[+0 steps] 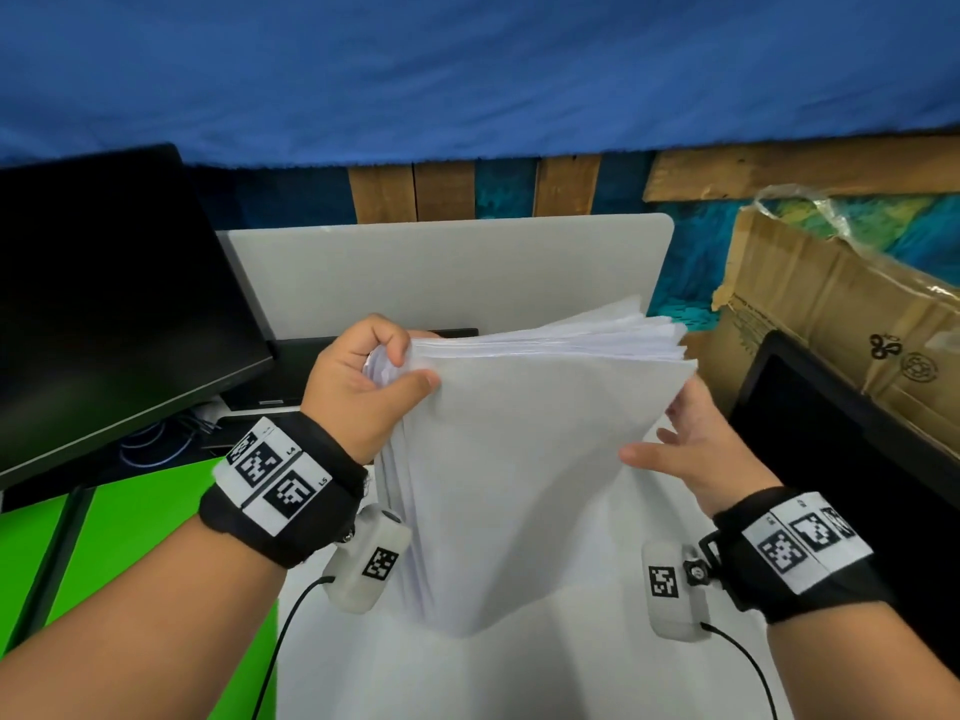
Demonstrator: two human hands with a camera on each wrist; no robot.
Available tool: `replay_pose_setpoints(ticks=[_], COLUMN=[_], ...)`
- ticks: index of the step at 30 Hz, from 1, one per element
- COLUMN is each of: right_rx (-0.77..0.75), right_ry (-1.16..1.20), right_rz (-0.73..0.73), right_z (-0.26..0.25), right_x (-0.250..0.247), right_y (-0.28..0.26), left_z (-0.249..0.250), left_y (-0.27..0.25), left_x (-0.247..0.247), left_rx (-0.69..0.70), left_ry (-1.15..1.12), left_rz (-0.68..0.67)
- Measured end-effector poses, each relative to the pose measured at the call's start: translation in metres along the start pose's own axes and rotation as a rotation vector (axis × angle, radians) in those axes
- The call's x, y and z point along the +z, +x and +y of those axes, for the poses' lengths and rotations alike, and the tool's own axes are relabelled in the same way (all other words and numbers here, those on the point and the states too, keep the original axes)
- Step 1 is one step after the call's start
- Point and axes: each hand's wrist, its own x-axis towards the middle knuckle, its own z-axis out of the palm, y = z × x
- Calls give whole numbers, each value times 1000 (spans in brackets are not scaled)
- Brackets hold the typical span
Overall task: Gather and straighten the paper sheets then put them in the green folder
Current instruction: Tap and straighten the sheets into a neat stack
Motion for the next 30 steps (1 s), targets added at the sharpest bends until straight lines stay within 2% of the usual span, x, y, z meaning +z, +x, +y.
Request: replay_pose_setpoints(ticks=[2,7,10,13,15,18,20,23,26,30], right_rx=[4,42,-42,-128,-113,-21,68,142,142,142], right_ry=[100,244,349,434,341,-89,-237,-302,-340,-168], right_rz=[-5,142,192,160,123,75,18,37,141,226], right_z=[3,-5,-18,-37,-38,-21,-6,15,27,23], right_x=[4,16,24,29,22,1,-11,-14,-12,-10], right_y=[3,4,2,-2,0,4,1,-7,-11,-11], left_z=[3,9,-3,-16,-21,-31,-34,-35,-38,-41], left_y=[0,-5,-8,-17,-19,-18,-19,-19,-18,-19], left_x=[2,7,0,0,1,-4,-7,-13,-17,-19], left_rx=[12,76,-25,-157,-186,-229,-258,-263,-267,-295], left_ry=[-34,-99,-93,-18,-24,-101,-145,-215,-222,-222], left_rz=[-22,-13,56,42,52,123,149,140,144,162])
